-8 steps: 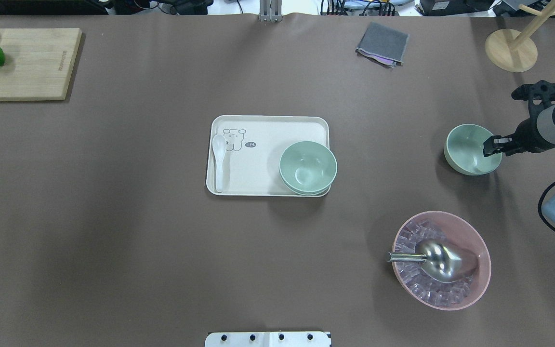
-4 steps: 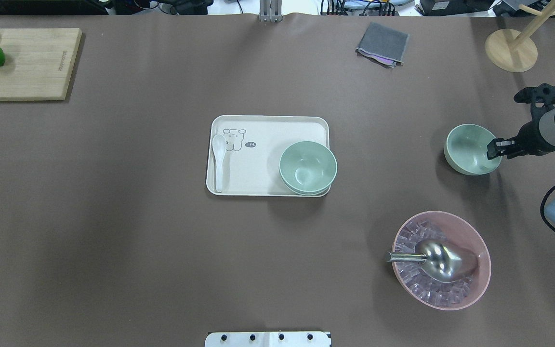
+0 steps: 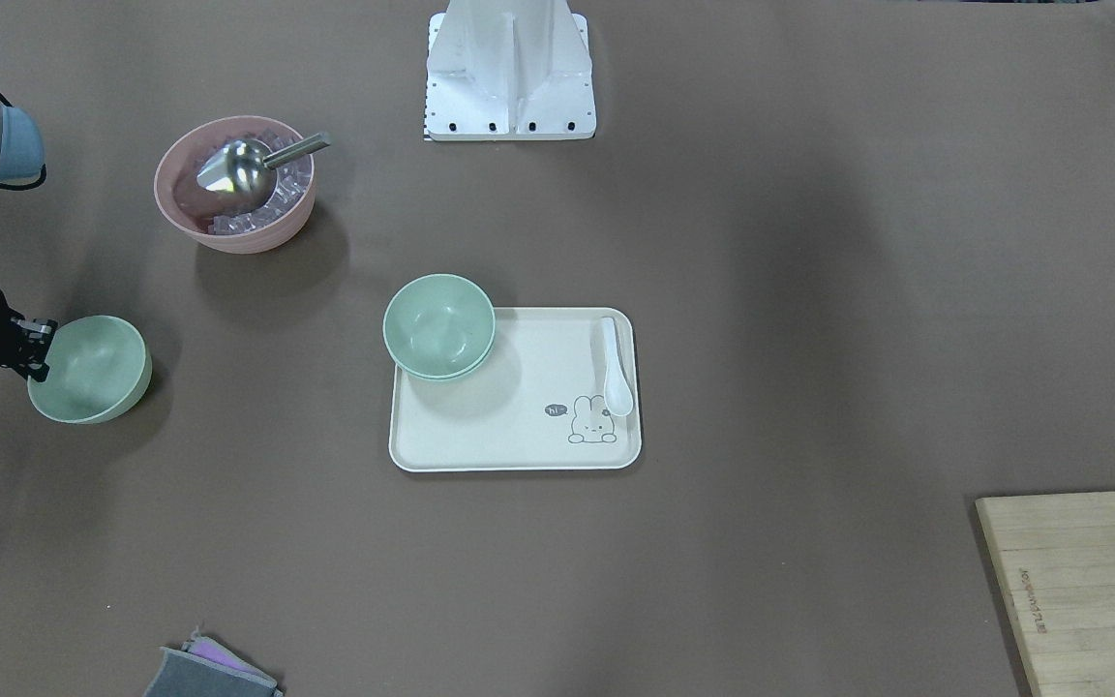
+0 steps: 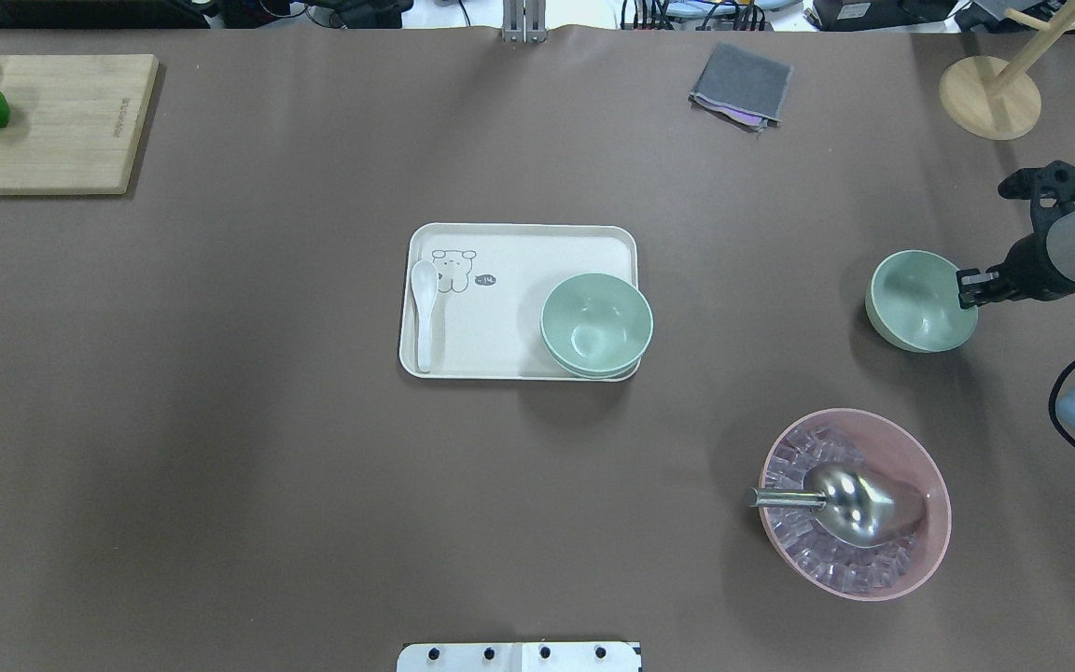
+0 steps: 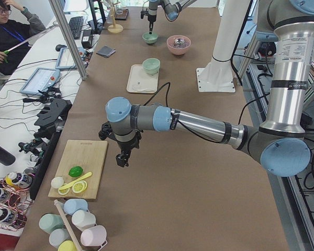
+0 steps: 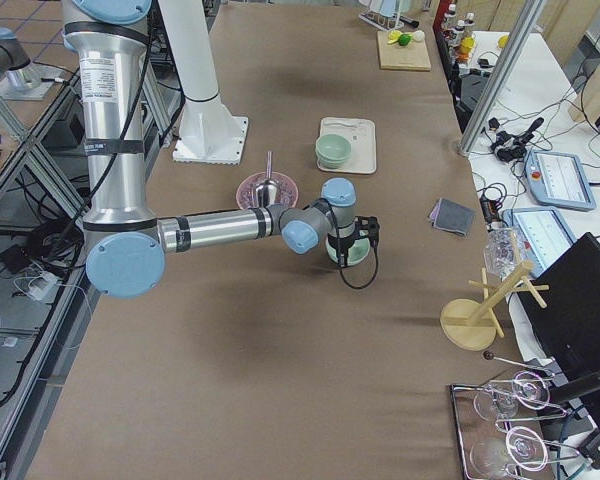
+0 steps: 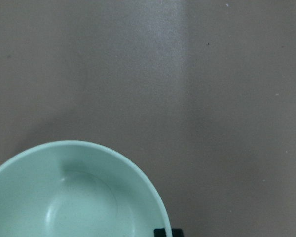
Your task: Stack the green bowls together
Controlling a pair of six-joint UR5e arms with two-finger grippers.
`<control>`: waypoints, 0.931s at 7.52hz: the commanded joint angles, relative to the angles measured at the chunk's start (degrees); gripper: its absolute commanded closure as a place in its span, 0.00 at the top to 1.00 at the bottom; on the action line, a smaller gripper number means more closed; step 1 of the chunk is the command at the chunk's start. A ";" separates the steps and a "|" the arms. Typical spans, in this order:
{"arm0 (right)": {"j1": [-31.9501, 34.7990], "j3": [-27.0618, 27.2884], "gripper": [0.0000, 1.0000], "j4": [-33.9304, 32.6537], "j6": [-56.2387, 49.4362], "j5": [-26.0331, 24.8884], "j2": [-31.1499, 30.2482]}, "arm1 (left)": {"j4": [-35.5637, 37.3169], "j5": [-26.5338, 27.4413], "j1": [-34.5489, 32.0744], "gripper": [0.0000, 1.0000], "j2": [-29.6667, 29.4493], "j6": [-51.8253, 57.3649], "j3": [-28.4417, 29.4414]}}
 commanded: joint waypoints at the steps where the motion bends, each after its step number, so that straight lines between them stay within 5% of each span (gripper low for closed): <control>1: 2.23 0.60 0.00 0.00 0.00 0.69 0.85 | 0.00 0.09 0.00 0.98 0.00 -0.06 0.01; 6: 4.89 0.69 0.00 -1.14 8.12 1.58 11.64 | 0.00 0.09 0.00 0.98 0.44 0.03 1.41; 7: 4.88 1.30 0.00 -6.79 12.01 1.49 16.10 | 0.00 0.09 0.09 0.98 1.13 0.03 1.33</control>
